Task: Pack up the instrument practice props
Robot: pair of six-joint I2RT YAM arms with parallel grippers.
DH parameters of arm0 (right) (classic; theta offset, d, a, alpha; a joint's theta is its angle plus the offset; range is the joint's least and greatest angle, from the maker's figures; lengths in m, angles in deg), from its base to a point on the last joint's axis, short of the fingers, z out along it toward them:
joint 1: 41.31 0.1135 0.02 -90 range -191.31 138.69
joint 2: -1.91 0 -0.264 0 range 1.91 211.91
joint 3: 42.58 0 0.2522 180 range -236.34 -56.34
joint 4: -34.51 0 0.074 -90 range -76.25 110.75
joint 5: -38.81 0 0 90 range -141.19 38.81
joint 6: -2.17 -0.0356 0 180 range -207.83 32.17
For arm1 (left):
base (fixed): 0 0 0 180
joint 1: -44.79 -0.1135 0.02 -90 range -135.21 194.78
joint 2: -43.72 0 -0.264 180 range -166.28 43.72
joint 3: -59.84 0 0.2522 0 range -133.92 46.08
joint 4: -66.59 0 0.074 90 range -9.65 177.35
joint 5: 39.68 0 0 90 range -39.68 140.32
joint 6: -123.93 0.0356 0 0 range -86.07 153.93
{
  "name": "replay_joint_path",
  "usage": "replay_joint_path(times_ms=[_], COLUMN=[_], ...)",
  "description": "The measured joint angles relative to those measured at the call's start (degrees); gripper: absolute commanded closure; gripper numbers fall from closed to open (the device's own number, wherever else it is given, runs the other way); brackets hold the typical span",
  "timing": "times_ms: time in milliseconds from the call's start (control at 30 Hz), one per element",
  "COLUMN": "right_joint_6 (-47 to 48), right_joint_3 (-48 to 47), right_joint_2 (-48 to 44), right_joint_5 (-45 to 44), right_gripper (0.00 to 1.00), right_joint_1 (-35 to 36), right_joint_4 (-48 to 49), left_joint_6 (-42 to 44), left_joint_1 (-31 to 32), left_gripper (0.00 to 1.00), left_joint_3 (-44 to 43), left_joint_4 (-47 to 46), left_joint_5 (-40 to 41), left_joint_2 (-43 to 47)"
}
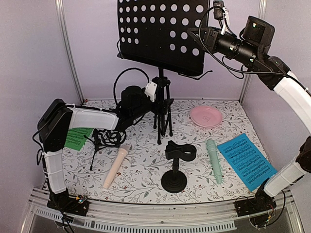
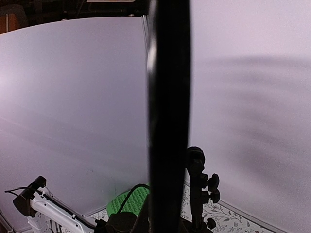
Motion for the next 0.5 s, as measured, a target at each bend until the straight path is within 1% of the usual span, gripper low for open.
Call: replay_joint_path(times_ms=[300,433,500], right_joint_6=[-0.3,-0.4,-0.4], right_joint_3=[0.0,0.0,0.0], right_joint_2=[0.1,0.1,0.1], right_joint_5=[-1.3,-1.9,-1.9], right_gripper=[1.0,1.0,1.0], right_joint_1=[-0.3,-0.7,-0.7], right_joint_4=[0.1,0.1,0.1], left_joint_6=[-2.6,-3.9,-4.3], left_joint_1=[-0.3,-0.2,-0.1], left_gripper=[0.01,0.01,0.05], left_joint_3=[-4.1,-6.3,-6.3], left_joint_4=[0.2,0.1,0.1], left_joint_5=[-3.5,-3.5,-2.7], left_joint_2=[-3.0,-4.7,-4.7])
